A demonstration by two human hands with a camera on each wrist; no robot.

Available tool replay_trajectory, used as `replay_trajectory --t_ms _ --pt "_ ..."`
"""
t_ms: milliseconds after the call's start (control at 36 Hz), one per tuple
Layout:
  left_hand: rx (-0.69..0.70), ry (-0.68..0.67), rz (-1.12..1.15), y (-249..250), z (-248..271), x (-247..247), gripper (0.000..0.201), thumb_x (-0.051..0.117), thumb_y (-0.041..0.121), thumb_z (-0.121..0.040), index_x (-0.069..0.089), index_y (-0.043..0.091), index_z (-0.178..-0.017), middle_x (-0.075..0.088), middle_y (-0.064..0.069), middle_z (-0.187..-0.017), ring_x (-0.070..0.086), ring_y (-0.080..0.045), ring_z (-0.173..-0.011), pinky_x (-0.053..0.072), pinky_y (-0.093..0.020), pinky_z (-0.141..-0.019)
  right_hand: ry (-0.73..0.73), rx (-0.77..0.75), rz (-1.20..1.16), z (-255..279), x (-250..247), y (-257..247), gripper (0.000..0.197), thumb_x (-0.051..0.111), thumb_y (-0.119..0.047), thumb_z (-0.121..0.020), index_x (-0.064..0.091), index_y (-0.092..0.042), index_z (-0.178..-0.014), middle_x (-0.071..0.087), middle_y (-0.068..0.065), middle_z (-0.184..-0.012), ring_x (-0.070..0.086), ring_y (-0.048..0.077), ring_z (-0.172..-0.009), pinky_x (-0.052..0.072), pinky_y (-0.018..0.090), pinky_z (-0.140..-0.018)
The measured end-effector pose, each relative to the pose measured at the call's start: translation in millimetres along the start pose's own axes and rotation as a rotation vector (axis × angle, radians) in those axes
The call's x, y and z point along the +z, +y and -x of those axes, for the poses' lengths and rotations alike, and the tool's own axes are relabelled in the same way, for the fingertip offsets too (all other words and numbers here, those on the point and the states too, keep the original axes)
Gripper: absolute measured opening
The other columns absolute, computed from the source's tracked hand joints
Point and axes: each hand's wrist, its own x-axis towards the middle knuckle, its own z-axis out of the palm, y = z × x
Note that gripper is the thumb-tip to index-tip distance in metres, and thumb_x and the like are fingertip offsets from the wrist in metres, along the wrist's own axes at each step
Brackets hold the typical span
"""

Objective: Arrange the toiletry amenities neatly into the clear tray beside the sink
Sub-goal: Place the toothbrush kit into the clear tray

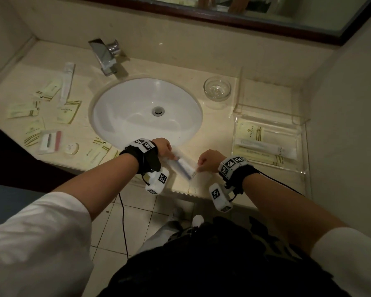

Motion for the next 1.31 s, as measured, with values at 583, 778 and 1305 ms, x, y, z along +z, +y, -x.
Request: replay_trajectory --t_ms 583,778,1305 --pt "0.139 -0.041 0.694 45 -1 -32 0.024 0.068 0.021 -0.087 0.052 0.012 -0.071 0.041 -0.001 -0.061 0.033 -0.009 -0.044 0.029 -0.018 -0.046 0.436 0.094 -0.805 24 -66 48 0.019 0.067 -0.018 -0.087 0.059 -0.011 -0.072 0.061 0.005 -0.069 0.056 0.016 -0.057 0.047 0.022 -0.049" --pt "0.11 -0.112 0.851 79 -12 -29 0.02 0.058 0.012 -0.093 0.053 0.013 -0.074 0.043 0.004 -0.048 0.037 -0.002 -0.036 0.031 -0.009 -0.037 0.553 0.226 -1.021 33 -67 72 0.042 0.07 -0.019 -0.085 0.044 -0.012 -0.118 0.062 0.008 -0.088 0.056 0.015 -0.065 0.048 0.028 -0.057" --pt "0.21 -0.108 0.924 176 -47 -14 0.023 0.058 0.012 -0.093 0.049 0.014 -0.072 0.043 -0.002 -0.064 0.041 -0.001 -0.038 0.033 -0.01 -0.04 0.757 0.366 -1.01 50 -82 137 0.023 0.064 -0.023 -0.089 0.051 -0.016 -0.072 0.056 0.004 -0.072 0.055 0.021 -0.069 0.051 0.038 -0.075"
